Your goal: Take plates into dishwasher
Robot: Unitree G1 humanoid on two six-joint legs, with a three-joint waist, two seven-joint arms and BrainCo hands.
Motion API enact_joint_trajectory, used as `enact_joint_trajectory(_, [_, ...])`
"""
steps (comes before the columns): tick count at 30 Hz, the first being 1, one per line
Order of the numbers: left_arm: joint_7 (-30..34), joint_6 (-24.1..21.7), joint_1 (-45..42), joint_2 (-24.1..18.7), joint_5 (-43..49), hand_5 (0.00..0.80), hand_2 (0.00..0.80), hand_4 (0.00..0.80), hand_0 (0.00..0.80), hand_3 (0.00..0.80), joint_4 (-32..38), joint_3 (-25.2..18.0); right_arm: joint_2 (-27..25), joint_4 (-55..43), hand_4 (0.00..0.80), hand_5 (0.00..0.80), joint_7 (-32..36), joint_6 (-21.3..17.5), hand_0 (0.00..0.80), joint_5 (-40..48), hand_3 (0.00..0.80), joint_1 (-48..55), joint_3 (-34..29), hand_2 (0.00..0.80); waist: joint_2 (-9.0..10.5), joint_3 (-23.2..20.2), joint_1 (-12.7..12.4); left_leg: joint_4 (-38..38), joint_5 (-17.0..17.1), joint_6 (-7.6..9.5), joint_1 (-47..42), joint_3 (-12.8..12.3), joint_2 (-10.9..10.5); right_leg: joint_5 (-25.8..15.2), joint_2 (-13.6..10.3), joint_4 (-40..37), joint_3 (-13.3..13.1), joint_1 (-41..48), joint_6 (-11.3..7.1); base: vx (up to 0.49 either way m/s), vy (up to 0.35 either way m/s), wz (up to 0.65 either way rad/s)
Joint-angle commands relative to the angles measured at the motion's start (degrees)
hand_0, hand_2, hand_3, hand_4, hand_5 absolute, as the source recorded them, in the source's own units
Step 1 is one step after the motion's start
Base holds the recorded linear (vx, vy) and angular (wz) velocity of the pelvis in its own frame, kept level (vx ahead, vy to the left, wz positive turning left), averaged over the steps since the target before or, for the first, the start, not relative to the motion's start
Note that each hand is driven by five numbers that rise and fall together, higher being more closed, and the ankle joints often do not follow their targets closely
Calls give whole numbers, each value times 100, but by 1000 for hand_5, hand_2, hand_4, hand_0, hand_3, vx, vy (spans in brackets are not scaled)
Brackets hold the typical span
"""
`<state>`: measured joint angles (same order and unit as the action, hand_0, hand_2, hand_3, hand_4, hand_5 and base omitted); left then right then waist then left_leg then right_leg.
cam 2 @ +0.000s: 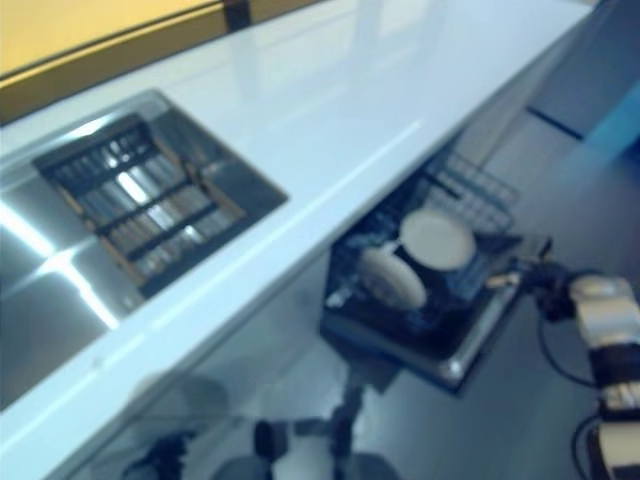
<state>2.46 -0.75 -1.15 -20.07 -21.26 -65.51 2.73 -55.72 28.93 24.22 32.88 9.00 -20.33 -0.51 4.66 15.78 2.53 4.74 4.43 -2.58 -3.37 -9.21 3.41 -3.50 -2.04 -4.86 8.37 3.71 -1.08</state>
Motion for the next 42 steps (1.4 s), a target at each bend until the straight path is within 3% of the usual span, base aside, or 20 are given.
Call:
enact_joint_trajectory(1, [-98,-25,-63,-204,30,0,0,0,0,0,-320,-324,-288,33,0,0,-232,-74,0,-41,0,339,-166,0,192,-204,-40,-491,-616,146,-121,-35,0,291,41,431,-51,-38,-156,32,-228,-3])
enact_joint_trajectory(5, [-130,-213,-425,-190,-229,0,0,0,0,0,-400,-532,-282,1434,0,0,-234,-228,0,-204,0,231,-194,0,148,-205,-347,-249,-298,-36,-98,227,70,223,173,153,177,146,-123,36,-206,-4])
enact_joint_trajectory(7, [-112,-276,-457,-160,-281,0,0,0,0,0,-362,-530,-267,1892,0,0,-337,-197,0,-121,0,171,-296,0,123,-148,-452,-273,-190,-94,83,205,36,177,196,67,253,146,-124,-137,-167,11])
enact_joint_trajectory(8, [-61,-342,-380,-149,-220,0,0,0,0,0,-342,-601,-214,2342,0,0,-646,-123,0,64,0,154,-456,0,144,-36,-498,-692,-258,-125,401,-125,-20,152,140,49,470,92,-111,-263,-173,39])
enact_joint_trajectory(10, [-16,-369,-189,-154,-163,0,0,0,0,0,-424,-573,-156,2870,0,0,-1008,-310,0,209,0,198,-578,0,259,6,-381,-1604,-702,7,562,-891,9,162,-49,105,901,-38,-20,-270,-172,76])
enact_joint_trajectory(12, [-49,-361,-62,-146,-156,0,0,0,0,0,-425,-539,-125,3155,0,0,-1122,-429,0,301,0,292,-718,0,288,1,-266,-2245,-1068,61,485,-1278,89,196,-119,178,1236,-118,61,-123,-101,120])
enact_joint_trajectory(13, [-40,-336,10,-178,-161,0,0,0,0,0,-405,-521,-71,3304,0,0,-1172,-516,0,364,0,484,-875,0,220,-64,-154,-2470,-1332,-27,213,-1296,169,275,-79,234,1400,-184,65,-104,-123,90])
enact_joint_trajectory(15, [31,-251,177,-271,-113,0,0,0,0,0,-323,-390,74,3418,0,0,-1238,-686,0,456,0,1081,-1220,0,60,-181,89,-2645,-985,-326,-290,-1263,289,310,39,359,1713,-435,225,-164,-186,88])
enact_joint_trajectory(17, [147,-55,410,-318,3,0,0,0,0,0,-209,-205,215,3492,0,0,-1306,-827,0,625,0,1708,-1566,0,-193,-294,336,-2591,-579,-641,-741,-1077,150,296,234,423,1995,-707,343,-316,-184,156])
enact_joint_trajectory(19, [196,-15,543,-322,30,0,0,0,0,0,-181,-79,274,3465,0,0,-1323,-849,0,661,0,1907,-1677,0,-345,-301,440,-2272,-688,-602,-885,-1008,-70,329,308,645,2161,-968,339,-405,-8,132])
enact_joint_trajectory(21, [201,60,862,-346,-93,0,0,0,0,0,-212,81,200,3539,0,0,-1477,-812,0,823,0,1803,-1676,0,-479,-229,659,-1379,-1284,-314,-1236,-1261,-236,107,96,1108,2474,-1707,182,-560,143,152])
enact_joint_trajectory(23, [106,36,997,-315,-230,0,0,0,0,0,-282,193,174,3643,0,0,-1599,-706,0,804,0,1597,-1595,0,-545,-242,687,-832,-1597,-127,-1384,-1133,-389,-2,-55,1371,2588,-2061,87,-423,134,139])
enact_joint_trajectory(25, [37,-69,956,-284,-196,0,0,0,0,0,-372,165,217,3783,0,0,-1705,-581,0,744,0,1470,-1457,0,-510,-251,603,-684,-1885,52,-1357,-872,-555,-232,-94,1278,2556,-2182,-40,-316,26,70])
enact_joint_trajectory(29, [201,-259,761,-389,-109,0,0,0,0,0,-534,140,55,4049,0,0,-1406,-412,0,596,0,1419,-1421,0,-433,-311,503,-634,-1971,181,-1332,-535,-743,-402,-15,950,2429,-2112,-115,-298,31,36])
enact_joint_trajectory(35, [123,-148,835,-452,67,0,0,0,0,0,-377,351,101,4086,0,0,-1491,-515,0,367,0,1519,-1334,0,-304,-219,559,-825,-2194,440,-1154,-469,-951,-806,-148,860,2233,-2225,-335,-207,41,-9])
enact_joint_trajectory(36, [175,-10,738,-486,298,0,0,0,0,0,-295,418,235,3784,0,0,-1540,-497,0,418,0,1698,-1351,0,-303,-52,697,-914,-2100,496,-1045,-367,-849,-864,-230,1333,1646,-2397,-492,-294,-20,-9])
enact_joint_trajectory(37, [230,2,675,-520,297,0,0,0,0,0,-330,443,337,3598,0,0,-1595,-411,0,387,0,1844,-1448,0,-245,14,812,-954,-1935,573,-887,-457,-855,-850,-384,1829,1418,-2509,-438,-308,-20,4])
enact_joint_trajectory(38, [235,6,668,-525,291,0,0,0,0,0,-338,450,354,3570,0,0,-1594,-409,0,384,0,1874,-1469,0,-243,16,810,-962,-1931,583,-867,-473,-853,-812,-401,1921,1377,-2542,-441,-339,17,22])
enact_joint_trajectory(39, [239,90,592,-543,160,0,0,0,0,0,-387,342,522,3420,0,0,-1503,-431,0,271,0,1957,-1523,0,-381,94,715,-982,-1801,577,-664,-706,-594,-404,-736,2682,1218,-2375,-539,-327,-14,-14])
enact_joint_trajectory(42, [233,250,467,-571,40,0,0,0,0,0,-355,111,791,3587,0,0,-1526,-491,0,57,0,1887,-1527,0,-463,170,395,-1101,-1467,527,-129,-924,-176,-26,-1257,2756,820,-1690,-416,-372,-178,-67])
